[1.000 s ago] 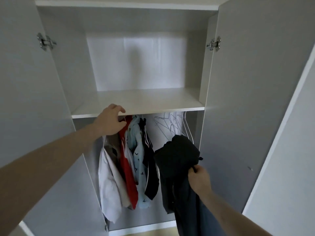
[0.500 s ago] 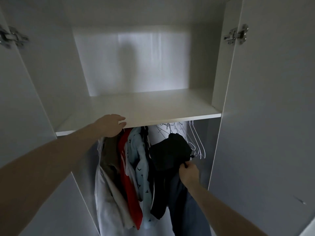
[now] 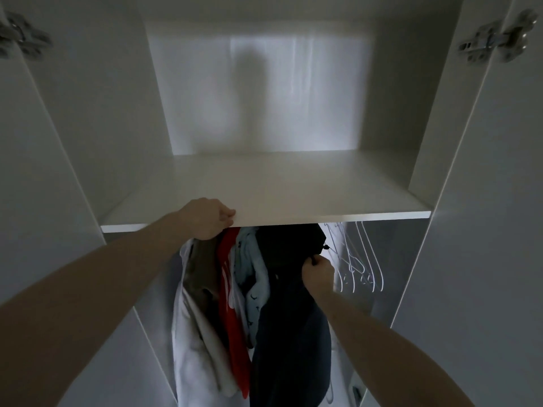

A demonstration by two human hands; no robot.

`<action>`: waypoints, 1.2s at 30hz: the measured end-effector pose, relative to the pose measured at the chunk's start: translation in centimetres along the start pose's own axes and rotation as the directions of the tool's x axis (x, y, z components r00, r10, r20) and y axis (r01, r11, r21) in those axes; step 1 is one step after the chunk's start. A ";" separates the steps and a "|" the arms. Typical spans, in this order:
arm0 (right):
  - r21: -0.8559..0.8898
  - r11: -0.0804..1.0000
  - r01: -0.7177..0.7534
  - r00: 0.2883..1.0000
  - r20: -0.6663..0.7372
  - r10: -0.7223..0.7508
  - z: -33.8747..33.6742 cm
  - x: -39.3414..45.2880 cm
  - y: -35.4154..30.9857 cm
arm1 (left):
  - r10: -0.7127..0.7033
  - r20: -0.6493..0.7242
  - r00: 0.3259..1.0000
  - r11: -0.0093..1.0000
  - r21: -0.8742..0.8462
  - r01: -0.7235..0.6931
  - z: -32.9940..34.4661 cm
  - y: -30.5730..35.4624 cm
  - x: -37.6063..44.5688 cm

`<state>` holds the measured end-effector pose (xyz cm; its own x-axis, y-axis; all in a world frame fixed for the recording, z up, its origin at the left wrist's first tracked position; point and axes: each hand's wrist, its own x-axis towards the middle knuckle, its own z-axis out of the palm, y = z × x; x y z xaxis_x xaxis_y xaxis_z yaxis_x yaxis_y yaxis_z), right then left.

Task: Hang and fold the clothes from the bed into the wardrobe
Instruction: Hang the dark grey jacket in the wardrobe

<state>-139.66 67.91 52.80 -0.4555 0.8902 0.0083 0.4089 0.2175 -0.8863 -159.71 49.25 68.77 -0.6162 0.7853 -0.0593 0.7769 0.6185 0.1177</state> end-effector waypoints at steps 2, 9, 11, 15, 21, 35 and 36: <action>-0.004 1.000 0.017 1.000 0.004 -0.017 0.4 1.4 -0.6 | -0.006 -0.021 1.000 1.000 -0.002 0.006 -0.2 0.0 0.3; -0.017 0.999 0.029 0.998 0.059 -0.028 2.2 5.9 -1.8 | -0.007 -0.057 0.998 0.999 0.048 0.010 -1.2 0.4 1.2; -0.020 1.000 0.023 0.996 0.086 -0.021 3.0 6.9 -1.8 | -0.010 -0.066 0.998 0.998 0.058 0.014 -1.2 0.6 1.4; -0.054 0.998 0.016 0.989 0.146 -0.007 4.9 7.7 -0.5 | -0.045 -0.077 0.996 0.998 0.036 0.048 -1.0 0.6 1.5; -0.075 0.997 -0.001 0.960 0.280 0.022 7.7 7.7 1.3 | -0.067 -0.128 0.990 0.997 0.021 0.070 0.0 0.8 1.2; -0.273 0.950 0.149 0.949 0.308 -0.060 4.7 6.1 5.0 | -0.106 -0.110 0.988 0.994 -0.005 0.106 0.1 1.6 0.5; -0.262 0.952 0.157 0.959 0.271 -0.083 4.3 6.2 5.1 | -0.106 -0.109 0.988 0.994 0.001 0.107 0.1 1.5 0.5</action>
<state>-143.74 72.81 46.32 -0.6852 0.7271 -0.0438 0.5250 0.4513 -0.7216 -158.78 50.57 68.81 -0.7054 0.7079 0.0369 0.7069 0.6987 0.1101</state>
